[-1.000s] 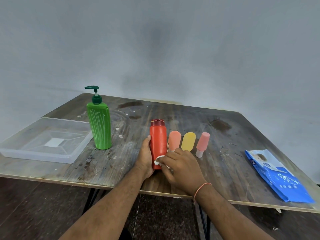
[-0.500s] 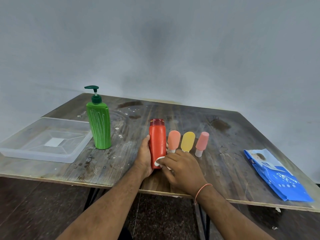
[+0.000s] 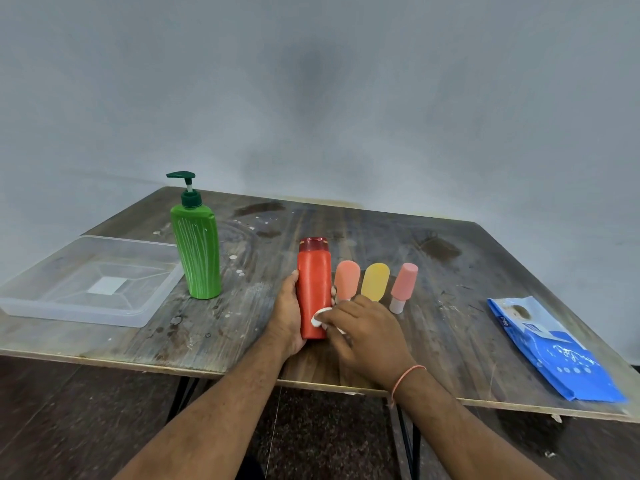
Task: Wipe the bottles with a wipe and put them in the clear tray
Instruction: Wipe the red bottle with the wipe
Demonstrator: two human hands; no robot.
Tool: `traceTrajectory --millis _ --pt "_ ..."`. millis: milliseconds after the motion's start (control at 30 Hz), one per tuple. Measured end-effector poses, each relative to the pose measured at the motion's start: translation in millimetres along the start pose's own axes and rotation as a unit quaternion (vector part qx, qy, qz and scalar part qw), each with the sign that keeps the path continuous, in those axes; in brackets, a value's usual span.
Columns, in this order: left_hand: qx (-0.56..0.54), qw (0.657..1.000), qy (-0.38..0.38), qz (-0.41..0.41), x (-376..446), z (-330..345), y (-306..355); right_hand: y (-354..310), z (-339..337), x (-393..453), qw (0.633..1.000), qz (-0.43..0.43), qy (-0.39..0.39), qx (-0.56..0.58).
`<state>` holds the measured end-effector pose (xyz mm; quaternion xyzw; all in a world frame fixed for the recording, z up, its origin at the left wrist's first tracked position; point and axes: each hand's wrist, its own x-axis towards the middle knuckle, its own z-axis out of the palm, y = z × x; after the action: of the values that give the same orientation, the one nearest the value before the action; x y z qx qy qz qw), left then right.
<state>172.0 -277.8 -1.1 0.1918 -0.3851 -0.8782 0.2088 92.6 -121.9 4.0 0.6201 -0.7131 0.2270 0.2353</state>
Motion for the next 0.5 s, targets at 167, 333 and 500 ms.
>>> traceTrajectory --millis 167,333,500 --pt "0.033 0.999 0.029 0.000 -5 2 3 1 -2 13 0.998 0.056 0.003 0.003" --pt "0.027 0.999 0.035 0.001 -2 -2 2 -4 -2 -5 1.000 -0.003 -0.011 0.010" --pt "0.064 0.998 0.029 -0.001 -2 2 2 1 -3 5 1.000 0.028 0.009 -0.004"
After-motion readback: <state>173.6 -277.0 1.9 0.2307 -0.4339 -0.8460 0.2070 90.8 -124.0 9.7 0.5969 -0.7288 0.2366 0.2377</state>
